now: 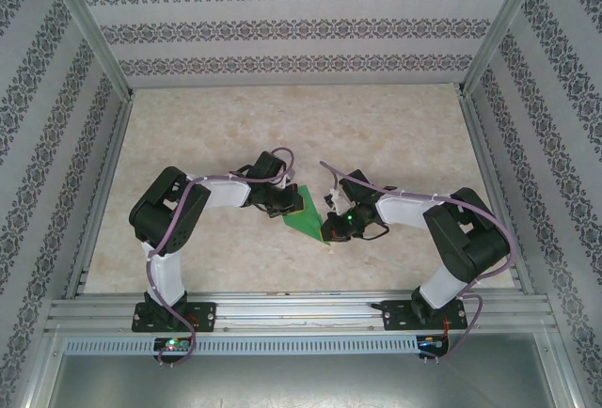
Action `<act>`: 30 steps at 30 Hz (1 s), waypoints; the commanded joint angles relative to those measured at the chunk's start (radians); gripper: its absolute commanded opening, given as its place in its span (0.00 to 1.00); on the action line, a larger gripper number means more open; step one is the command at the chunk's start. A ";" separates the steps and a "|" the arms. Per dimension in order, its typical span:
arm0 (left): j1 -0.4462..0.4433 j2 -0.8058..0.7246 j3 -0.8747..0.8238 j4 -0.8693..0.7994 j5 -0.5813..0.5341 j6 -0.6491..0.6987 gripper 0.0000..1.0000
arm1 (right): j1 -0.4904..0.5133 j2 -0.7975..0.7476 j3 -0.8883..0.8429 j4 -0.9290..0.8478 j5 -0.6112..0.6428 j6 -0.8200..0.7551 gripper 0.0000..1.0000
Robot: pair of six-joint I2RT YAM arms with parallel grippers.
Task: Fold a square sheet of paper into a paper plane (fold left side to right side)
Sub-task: Fourth fold the wing at the center of the table.
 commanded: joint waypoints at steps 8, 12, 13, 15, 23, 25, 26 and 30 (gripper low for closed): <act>0.001 0.059 -0.017 -0.122 -0.112 0.035 0.00 | -0.013 -0.012 -0.055 -0.060 0.074 0.016 0.00; 0.003 0.061 -0.017 -0.124 -0.118 0.037 0.00 | -0.017 -0.030 -0.073 -0.066 0.076 0.023 0.00; 0.003 0.060 -0.018 -0.126 -0.117 0.037 0.00 | -0.017 -0.035 -0.079 -0.067 0.075 0.025 0.00; 0.005 0.060 -0.018 -0.124 -0.121 0.037 0.00 | -0.017 -0.045 -0.093 -0.064 0.070 0.033 0.00; 0.006 0.057 -0.012 -0.123 -0.118 0.037 0.00 | -0.018 -0.182 -0.131 -0.102 0.056 0.061 0.00; 0.006 0.056 -0.012 -0.122 -0.116 0.037 0.00 | -0.018 -0.231 -0.118 -0.110 0.033 0.064 0.00; 0.005 0.055 -0.012 -0.121 -0.114 0.037 0.00 | -0.018 -0.252 -0.107 -0.106 0.017 0.064 0.00; 0.004 0.055 -0.014 -0.113 -0.111 0.033 0.00 | -0.013 -0.243 -0.070 -0.006 -0.059 0.077 0.00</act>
